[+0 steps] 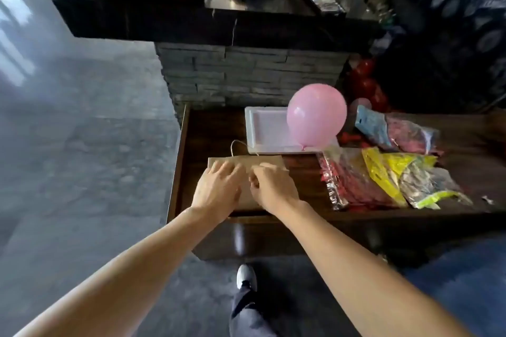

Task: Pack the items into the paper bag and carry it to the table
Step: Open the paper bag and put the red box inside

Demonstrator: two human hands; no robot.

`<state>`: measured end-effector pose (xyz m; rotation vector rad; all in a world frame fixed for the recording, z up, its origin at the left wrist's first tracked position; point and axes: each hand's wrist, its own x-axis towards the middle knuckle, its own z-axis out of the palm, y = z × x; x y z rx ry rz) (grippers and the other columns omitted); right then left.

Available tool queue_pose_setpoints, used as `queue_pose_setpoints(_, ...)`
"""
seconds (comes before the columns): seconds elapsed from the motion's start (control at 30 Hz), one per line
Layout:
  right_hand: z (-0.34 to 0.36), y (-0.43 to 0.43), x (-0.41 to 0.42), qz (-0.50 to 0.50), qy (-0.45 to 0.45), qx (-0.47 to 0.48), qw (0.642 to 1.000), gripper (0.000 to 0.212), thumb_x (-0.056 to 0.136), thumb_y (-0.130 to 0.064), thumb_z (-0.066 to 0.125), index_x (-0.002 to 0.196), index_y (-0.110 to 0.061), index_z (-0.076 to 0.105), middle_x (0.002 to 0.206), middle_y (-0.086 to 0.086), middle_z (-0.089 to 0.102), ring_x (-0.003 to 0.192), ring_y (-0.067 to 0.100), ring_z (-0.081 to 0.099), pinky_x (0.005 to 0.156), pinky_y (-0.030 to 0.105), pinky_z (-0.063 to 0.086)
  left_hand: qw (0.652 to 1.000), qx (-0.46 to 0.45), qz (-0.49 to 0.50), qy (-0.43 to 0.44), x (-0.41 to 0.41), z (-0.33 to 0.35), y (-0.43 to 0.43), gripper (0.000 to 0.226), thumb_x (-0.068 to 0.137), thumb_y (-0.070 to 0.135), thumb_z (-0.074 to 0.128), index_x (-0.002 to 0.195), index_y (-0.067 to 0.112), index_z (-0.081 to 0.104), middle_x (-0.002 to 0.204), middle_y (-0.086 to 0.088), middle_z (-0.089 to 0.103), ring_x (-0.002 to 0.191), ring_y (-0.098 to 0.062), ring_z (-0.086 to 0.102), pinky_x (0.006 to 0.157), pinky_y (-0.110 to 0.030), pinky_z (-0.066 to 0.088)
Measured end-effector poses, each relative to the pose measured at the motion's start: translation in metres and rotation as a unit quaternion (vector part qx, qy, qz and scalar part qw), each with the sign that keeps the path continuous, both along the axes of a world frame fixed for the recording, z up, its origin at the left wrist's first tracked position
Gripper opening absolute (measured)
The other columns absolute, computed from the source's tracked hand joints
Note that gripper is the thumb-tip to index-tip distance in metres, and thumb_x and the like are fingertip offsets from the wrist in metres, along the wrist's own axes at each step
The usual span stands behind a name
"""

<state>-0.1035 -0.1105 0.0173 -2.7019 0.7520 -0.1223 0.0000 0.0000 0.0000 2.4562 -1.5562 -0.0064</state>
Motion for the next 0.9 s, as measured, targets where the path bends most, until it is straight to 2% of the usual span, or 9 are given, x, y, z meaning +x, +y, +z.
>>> queue_pose_setpoints(0.07, -0.011, -0.023, 0.013, -0.004, -0.032, -0.013, 0.999, 0.022, 0.081, -0.014, 0.066, 0.103, -0.017, 0.068, 0.098, 0.002, 0.064, 0.094, 0.023, 0.056, 0.075, 0.038, 0.054, 1.000, 0.002, 0.004, -0.012, 0.016, -0.007, -0.019, 0.045, 0.069, 0.018, 0.075, 0.113, 0.020, 0.064, 0.105, -0.004, 0.065, 0.094, -0.029, 0.057, 0.076, -0.039, 0.049)
queue_pose_setpoints(0.13, -0.021, -0.041, 0.023, 0.028, -0.024, -0.011, 0.999, 0.025, 0.080, -0.012, 0.068, 0.105, -0.016, 0.070, 0.098, 0.003, 0.065, 0.095, 0.025, 0.055, 0.080, 0.039, 0.051, 0.999, 0.031, 0.022, 0.007, 0.030, -0.018, -0.029, 0.035, 0.077, 0.021, 0.072, 0.111, 0.022, 0.068, 0.108, -0.001, 0.066, 0.098, -0.027, 0.057, 0.080, -0.039, 0.049)
queue_pose_setpoints(0.3, -0.047, -0.083, 0.017, 0.072, 0.026, 0.092, 0.993, 0.015, 0.084, -0.014, 0.068, 0.096, -0.019, 0.076, 0.099, 0.002, 0.069, 0.094, 0.021, 0.061, 0.079, 0.035, 0.054, 0.979, 0.016, 0.065, 0.193, 0.053, -0.036, -0.025, 0.010, 0.081, 0.028, 0.074, 0.089, 0.026, 0.078, 0.091, 0.010, 0.067, 0.091, -0.017, 0.057, 0.076, -0.037, 0.053)
queue_pose_setpoints(0.4, -0.057, -0.104, -0.004, 0.021, 0.022, 0.140, 0.990, 0.018, 0.083, -0.021, 0.072, 0.100, -0.024, 0.077, 0.104, -0.003, 0.065, 0.098, 0.015, 0.053, 0.081, 0.025, 0.048, 0.960, -0.017, 0.136, 0.242, 0.060, -0.040, -0.012, 0.008, 0.073, 0.031, 0.080, 0.081, 0.029, 0.079, 0.088, 0.010, 0.061, 0.087, -0.016, 0.052, 0.078, -0.035, 0.050)
queue_pose_setpoints(0.53, -0.058, -0.115, -0.027, -0.095, 0.004, 0.281, 0.955, 0.020, 0.080, -0.036, 0.074, 0.097, -0.026, 0.078, 0.110, -0.005, 0.053, 0.104, 0.009, 0.050, 0.090, 0.021, 0.042, 0.916, -0.037, 0.237, 0.321, 0.057, -0.036, -0.007, 0.013, 0.066, 0.040, 0.085, 0.074, 0.039, 0.074, 0.113, 0.009, 0.056, 0.102, -0.010, 0.054, 0.083, -0.030, 0.049)
queue_pose_setpoints(0.67, -0.049, -0.105, -0.027, -0.173, -0.054, 0.313, 0.932, 0.036, 0.078, -0.029, 0.077, 0.112, -0.021, 0.070, 0.104, -0.003, 0.064, 0.087, 0.010, 0.060, 0.078, 0.021, 0.051, 0.896, -0.095, 0.287, 0.326, 0.048, -0.027, -0.018, 0.036, 0.065, 0.033, 0.085, 0.099, 0.034, 0.072, 0.110, 0.013, 0.063, 0.100, -0.011, 0.061, 0.079, -0.027, 0.051)
queue_pose_setpoints(0.77, -0.043, -0.103, -0.022, -0.262, -0.074, 0.390, 0.880, 0.060, 0.075, -0.020, 0.080, 0.130, -0.025, 0.055, 0.094, -0.006, 0.064, 0.080, 0.009, 0.060, 0.065, 0.017, 0.048, 0.892, -0.149, 0.315, 0.289, 0.043, -0.016, -0.023, 0.057, 0.069, 0.021, 0.083, 0.121, 0.035, 0.061, 0.116, 0.012, 0.064, 0.108, -0.014, 0.055, 0.086, -0.034, 0.050)
queue_pose_setpoints(0.83, -0.041, -0.103, -0.021, -0.284, -0.090, 0.435, 0.850, 0.054, 0.076, -0.014, 0.079, 0.124, -0.026, 0.058, 0.090, -0.006, 0.063, 0.078, 0.008, 0.060, 0.059, 0.014, 0.045, 0.884, -0.198, 0.304, 0.295, 0.041, -0.008, -0.026, 0.064, 0.072, 0.012, 0.080, 0.127, 0.035, 0.057, 0.114, 0.010, 0.065, 0.102, -0.009, 0.058, 0.085, -0.026, 0.050)
queue_pose_setpoints(0.9, -0.036, -0.103, -0.021, -0.268, -0.107, 0.443, 0.849, 0.034, 0.077, -0.009, 0.077, 0.106, -0.025, 0.069, 0.082, -0.007, 0.064, 0.072, 0.010, 0.060, 0.055, 0.013, 0.046, 0.902, -0.227, 0.258, 0.261, 0.039, 0.002, -0.027, 0.060, 0.074, 0.006, 0.077, 0.125, 0.032, 0.060, 0.104, 0.009, 0.067, 0.093, 0.001, 0.059, 0.084, -0.016, 0.048)
